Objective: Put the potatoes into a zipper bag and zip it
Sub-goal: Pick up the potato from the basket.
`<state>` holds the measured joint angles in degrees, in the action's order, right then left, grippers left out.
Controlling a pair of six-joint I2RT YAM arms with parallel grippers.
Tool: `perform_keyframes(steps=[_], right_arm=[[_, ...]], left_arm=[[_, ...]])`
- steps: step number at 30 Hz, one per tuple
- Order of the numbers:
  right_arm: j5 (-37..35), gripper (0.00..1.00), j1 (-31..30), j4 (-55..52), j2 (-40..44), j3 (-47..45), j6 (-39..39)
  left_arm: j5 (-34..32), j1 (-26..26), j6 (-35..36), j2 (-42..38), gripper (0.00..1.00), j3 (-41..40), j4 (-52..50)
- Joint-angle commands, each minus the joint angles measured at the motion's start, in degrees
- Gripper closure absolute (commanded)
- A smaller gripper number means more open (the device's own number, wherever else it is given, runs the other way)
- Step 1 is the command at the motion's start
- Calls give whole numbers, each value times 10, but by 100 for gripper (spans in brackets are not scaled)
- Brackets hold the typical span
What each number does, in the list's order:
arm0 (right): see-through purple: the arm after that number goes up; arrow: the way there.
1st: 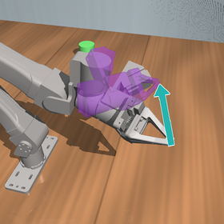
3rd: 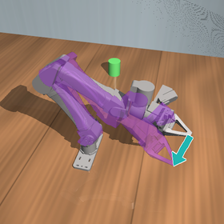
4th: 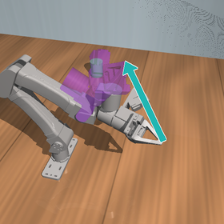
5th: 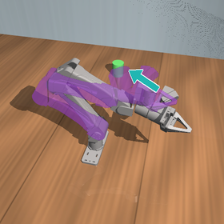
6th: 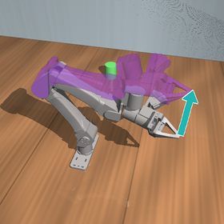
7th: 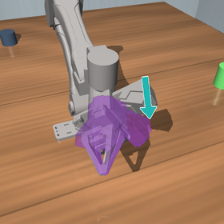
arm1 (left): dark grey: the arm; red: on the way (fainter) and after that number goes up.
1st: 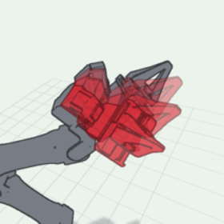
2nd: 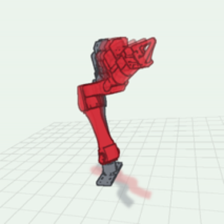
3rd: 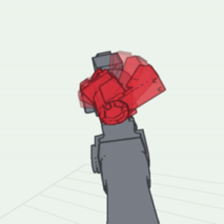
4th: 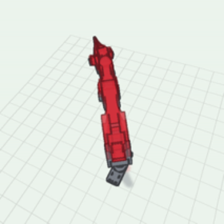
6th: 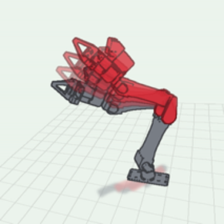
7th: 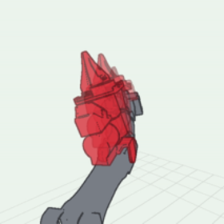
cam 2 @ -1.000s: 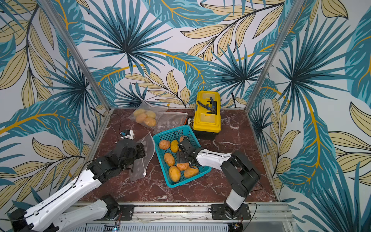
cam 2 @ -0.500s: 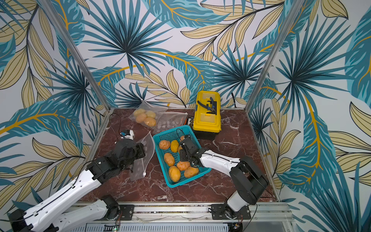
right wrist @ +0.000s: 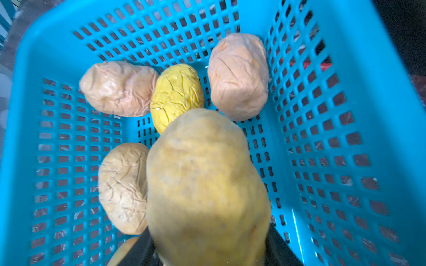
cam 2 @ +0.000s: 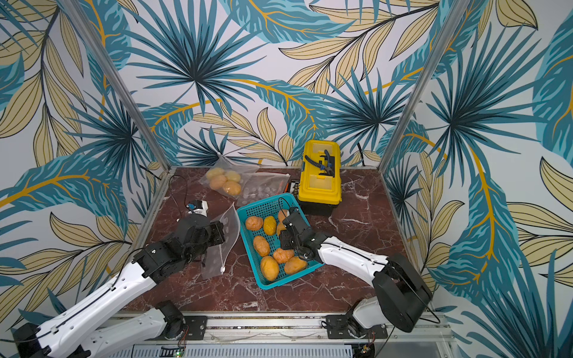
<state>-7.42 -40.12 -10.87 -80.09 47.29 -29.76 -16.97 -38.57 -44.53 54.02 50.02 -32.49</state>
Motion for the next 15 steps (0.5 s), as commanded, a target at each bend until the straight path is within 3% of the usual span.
perform_keyframes(steps=[1,9,15], right_arm=[[24,66,0,17,54,-30,-4],[77,69,-6,37,152,-58,-7],[114,71,-23,41,180,-41,-2]], left_arm=[[44,2,24,21,100,31,29],[117,1,31,55,100,31,85],[96,-2,21,63,100,31,85]])
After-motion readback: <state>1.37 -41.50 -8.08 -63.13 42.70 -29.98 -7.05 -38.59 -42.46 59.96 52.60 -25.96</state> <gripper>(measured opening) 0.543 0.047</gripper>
